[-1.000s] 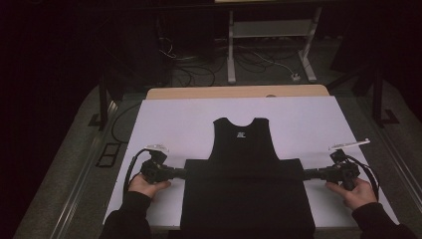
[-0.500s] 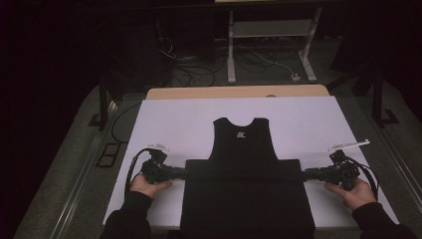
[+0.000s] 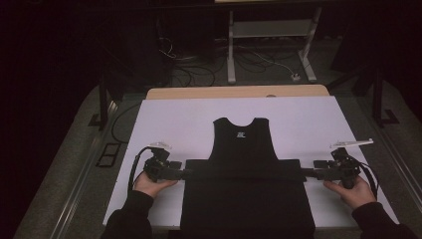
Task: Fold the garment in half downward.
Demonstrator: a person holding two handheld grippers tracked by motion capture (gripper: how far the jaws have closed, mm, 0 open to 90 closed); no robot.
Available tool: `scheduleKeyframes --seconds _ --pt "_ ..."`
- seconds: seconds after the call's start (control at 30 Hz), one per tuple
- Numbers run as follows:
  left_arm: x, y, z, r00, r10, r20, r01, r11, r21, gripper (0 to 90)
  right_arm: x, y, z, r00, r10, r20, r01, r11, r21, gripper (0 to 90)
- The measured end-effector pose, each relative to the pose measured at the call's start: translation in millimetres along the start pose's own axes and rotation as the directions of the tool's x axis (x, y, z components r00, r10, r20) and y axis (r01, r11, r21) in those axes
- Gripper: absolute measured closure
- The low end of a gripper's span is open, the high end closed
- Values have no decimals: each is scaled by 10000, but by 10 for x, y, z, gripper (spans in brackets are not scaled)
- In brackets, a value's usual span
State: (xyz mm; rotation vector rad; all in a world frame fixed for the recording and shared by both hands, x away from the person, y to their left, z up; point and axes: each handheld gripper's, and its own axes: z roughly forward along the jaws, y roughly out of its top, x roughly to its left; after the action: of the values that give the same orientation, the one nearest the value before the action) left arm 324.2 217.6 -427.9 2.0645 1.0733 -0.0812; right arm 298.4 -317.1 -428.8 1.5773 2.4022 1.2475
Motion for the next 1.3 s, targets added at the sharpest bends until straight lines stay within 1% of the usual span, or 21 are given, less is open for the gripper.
scheduleKeyframes --seconds 0.03,0.07,0.1,0.13,0.17,0.2,0.27,0.3,0.33,0.37,0.4,0.47,0.63,0.67,0.77,0.97,1.03,1.13,1.2,1.3 --pt "-1 4 6 10000 2 8 -2 10000 23 212 3 6 0 10000 -12 1 12 10000 -34 157" --pt "2 5 11 9999 -46 97 46 10000 2 186 4 13 2 10000 -50 50 50 10000 -11 135" --pt "6 10 16 9996 -99 270 100 9999 -10 167 6 22 4 9999 -54 89 54 10000 6 133" --pt "7 21 16 9994 -47 336 47 10000 18 151 7 31 2 10000 -58 54 58 10000 43 124" --pt "4 33 11 9997 17 235 -17 10000 19 134 12 40 0 10000 -75 39 75 10000 61 101" --pt "9 46 2 9998 32 220 -32 10000 -29 127 15 48 1 9999 -111 44 111 9999 18 72" --pt "18 66 -15 9993 -148 341 156 9996 -243 90 16 67 0 9998 -184 29 184 9998 83 32" --pt "23 76 -23 9993 -159 327 168 9995 -285 67 11 82 -1 9996 -263 60 262 9995 152 29" --pt "21 84 -26 9998 -80 175 86 9995 -315 41 9 95 -3 9997 -210 80 209 9996 170 26" --pt "19 94 -25 9999 68 -89 -70 9997 -244 16 4 109 -6 9998 -187 25 187 9997 162 10" --pt "21 108 -18 9996 154 -231 -158 9997 -168 0 2 124 -2 9998 -195 -1 195 9996 205 0" --pt "32 139 -16 9993 160 -326 -167 9997 -202 0 -7 156 11 9997 -252 35 251 9993 270 0" --pt "16 232 -12 9990 417 -176 -421 9988 -238 0 -7 238 6 9993 -380 -58 381 9990 237 0" --pt "12 247 -11 9988 430 -218 -435 9988 -216 0 -12 257 1 9989 -453 -87 455 9988 194 0" --pt "11 283 -10 9989 413 -221 -419 9987 -290 0 -26 311 -21 9990 -443 -64 443 9990 56 0" --pt "17 372 -11 9983 541 -230 -548 9980 -319 0 -68 396 -36 9983 -578 -70 577 9983 -24 0" --pt "15 409 -16 9979 620 -198 -625 9977 -272 0 -71 420 -31 9976 -681 -137 681 9977 22 0" --pt "18 468 -28 9975 700 -129 -704 9970 -331 0 -55 459 -29 9970 -774 -95 775 9970 68 0" --pt "10 502 -33 9968 772 -224 -779 9964 -333 0 -50 489 -36 9964 -846 -100 847 9964 42 0" --pt "11 551 -37 9959 878 -234 -885 9957 -280 0 -47 535 -55 9959 -905 -43 905 9959 -35 0"
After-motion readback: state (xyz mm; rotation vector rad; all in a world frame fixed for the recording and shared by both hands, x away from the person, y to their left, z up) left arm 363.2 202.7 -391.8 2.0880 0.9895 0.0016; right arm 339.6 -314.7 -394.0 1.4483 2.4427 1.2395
